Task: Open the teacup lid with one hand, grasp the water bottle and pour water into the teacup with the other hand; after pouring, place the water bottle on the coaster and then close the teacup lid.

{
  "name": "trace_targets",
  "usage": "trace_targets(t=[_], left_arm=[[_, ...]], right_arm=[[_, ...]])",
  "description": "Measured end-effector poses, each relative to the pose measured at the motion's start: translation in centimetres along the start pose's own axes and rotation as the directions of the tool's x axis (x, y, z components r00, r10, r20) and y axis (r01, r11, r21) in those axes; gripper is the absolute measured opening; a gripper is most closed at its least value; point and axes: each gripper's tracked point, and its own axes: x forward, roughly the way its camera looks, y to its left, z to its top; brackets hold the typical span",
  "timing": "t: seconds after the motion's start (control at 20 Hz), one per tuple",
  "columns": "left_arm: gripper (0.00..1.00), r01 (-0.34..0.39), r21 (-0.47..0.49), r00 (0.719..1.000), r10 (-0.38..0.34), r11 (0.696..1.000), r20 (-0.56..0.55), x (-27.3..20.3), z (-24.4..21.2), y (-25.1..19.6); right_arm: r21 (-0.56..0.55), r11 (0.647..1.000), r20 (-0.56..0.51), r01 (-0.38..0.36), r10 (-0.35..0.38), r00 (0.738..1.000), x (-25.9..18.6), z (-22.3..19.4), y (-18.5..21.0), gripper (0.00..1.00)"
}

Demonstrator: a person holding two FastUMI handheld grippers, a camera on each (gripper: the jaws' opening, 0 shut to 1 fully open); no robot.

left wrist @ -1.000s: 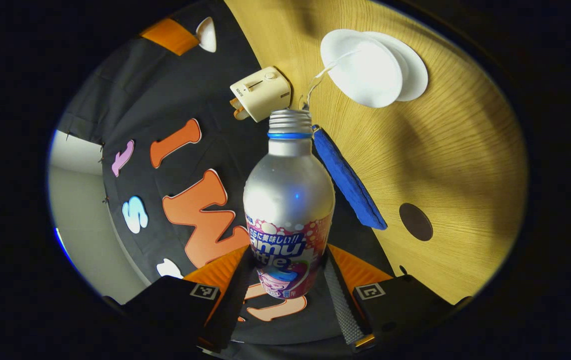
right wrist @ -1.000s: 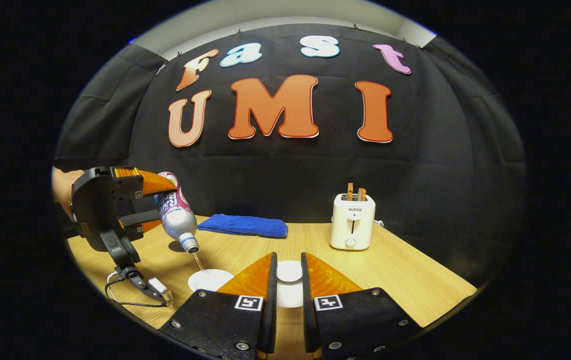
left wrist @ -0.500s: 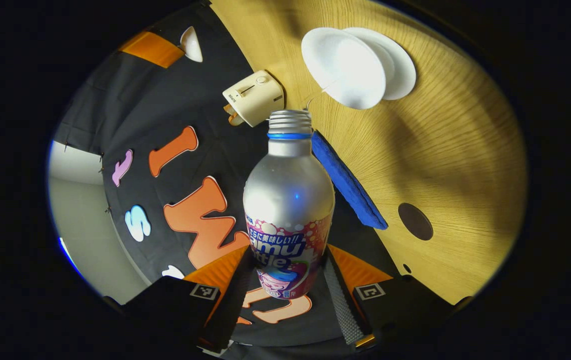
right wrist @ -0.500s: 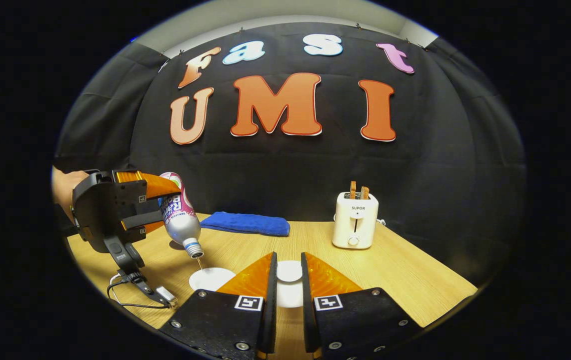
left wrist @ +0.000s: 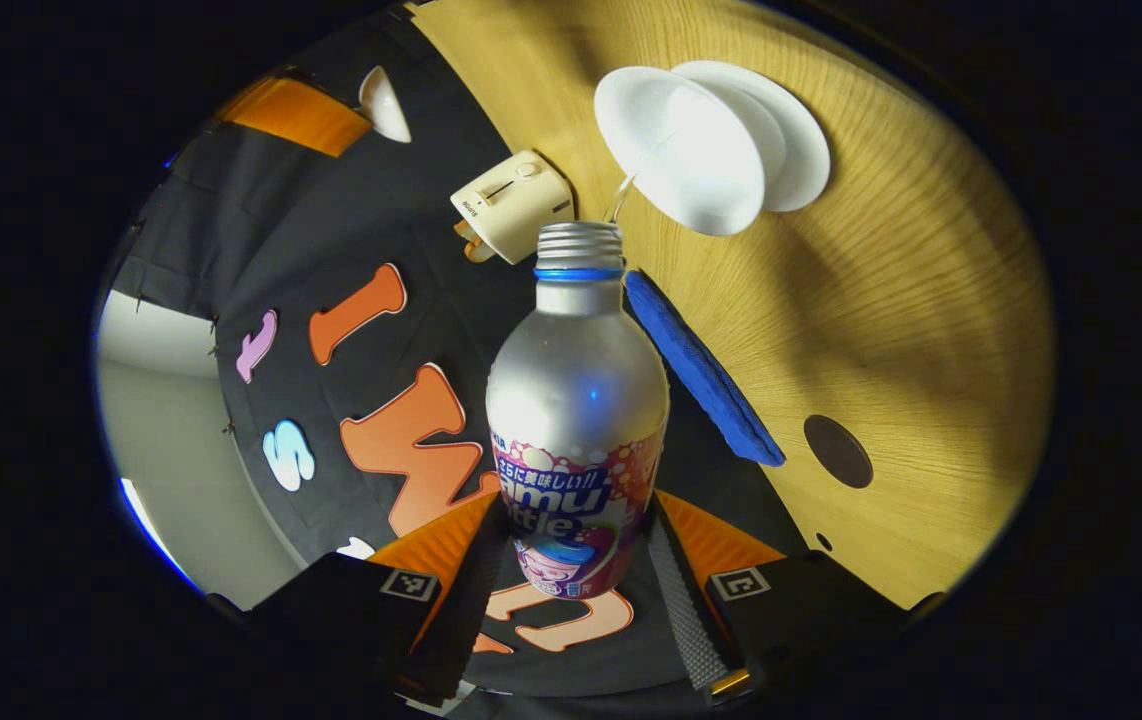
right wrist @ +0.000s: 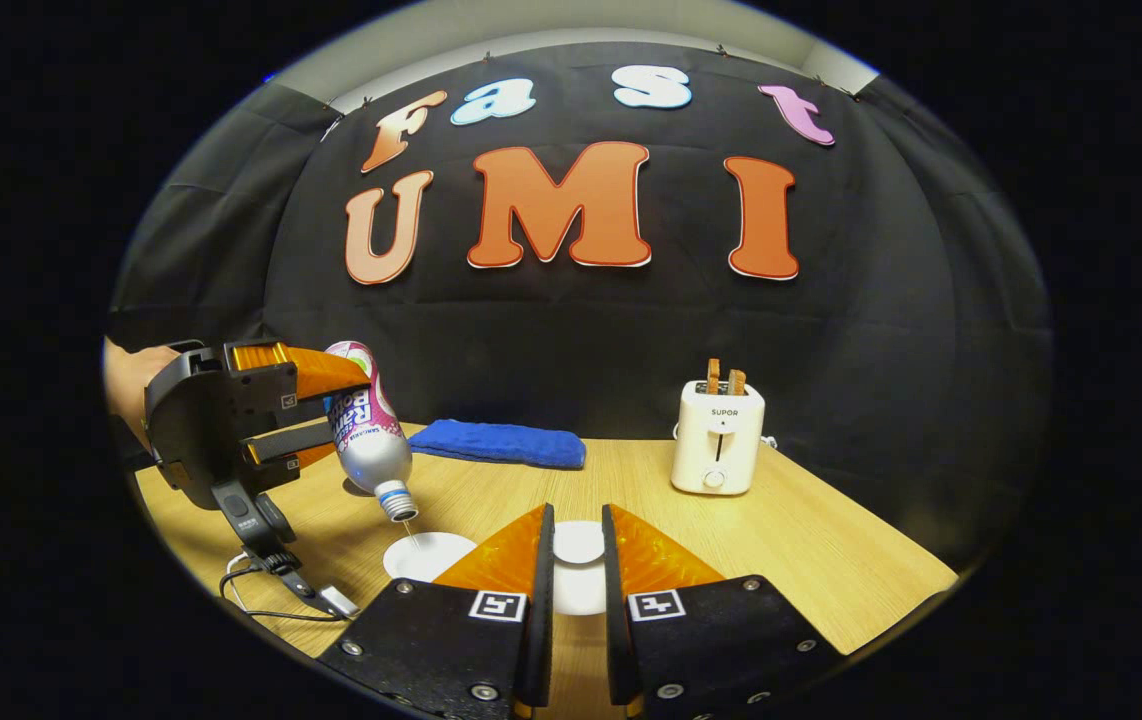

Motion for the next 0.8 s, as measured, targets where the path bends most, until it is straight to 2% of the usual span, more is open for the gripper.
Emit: trace_targets(t=[0.1,0.25,0.4,0.45,0.5,0.65,0.7,0.75,0.8], left_arm=[[0.86,-0.011,-0.02,1.0,0.011,1.0,-0.005,-0.1,-0.2,-0.2],[0.84,-0.025,-0.056,1.0,0.024,0.998,-0.014,-0.5,-0.6,-0.1],[0.86,-0.081,-0.106,0.997,0.08,0.991,-0.017,-0.8,-0.8,1.2],[0.81,-0.104,-0.13,0.995,0.103,0.986,-0.018,-1.1,-1.1,1.9],[0.83,-0.129,-0.154,0.992,0.128,0.98,-0.015,-1.4,-1.3,2.5],[0.83,-0.195,-0.25,0.98,0.195,0.948,-0.021,-1.9,-2.1,4.2],[0.87,-0.218,-0.289,0.975,0.218,0.932,-0.03,-2.0,-2.5,4.6],[0.8,-0.242,-0.323,0.97,0.24,0.915,-0.045,-2.4,-3.0,5.1],[0.86,-0.268,-0.354,0.963,0.263,0.896,-0.064,-2.7,-3.8,5.5]], right_arm=[[-0.001,1.0,-0.008,-0.003,0.003,1.0,0.1,-0.3,0.2,0.23],[-0.005,1.0,-0.011,-0.007,0.007,1.0,0.2,-0.4,0.5,0.23],[-0.005,1.0,-0.016,-0.02,0.02,1.0,0.4,-0.3,1.2,0.23],[-0.005,1.0,-0.016,-0.02,0.02,1.0,0.4,-0.4,1.3,0.23],[-0.005,1.0,-0.017,-0.024,0.024,1.0,0.6,-0.4,1.5,0.23],[0.003,0.999,-0.021,-0.035,0.035,0.999,0.9,-0.4,2.0,0.23],[0.004,0.999,-0.023,-0.038,0.038,0.999,1.0,-0.4,2.2,0.23],[0.003,0.999,-0.023,-0.041,0.041,0.999,1.1,-0.3,2.4,0.23],[0.003,0.999,-0.023,-0.043,0.043,0.999,1.3,-0.2,2.6,0.23]])
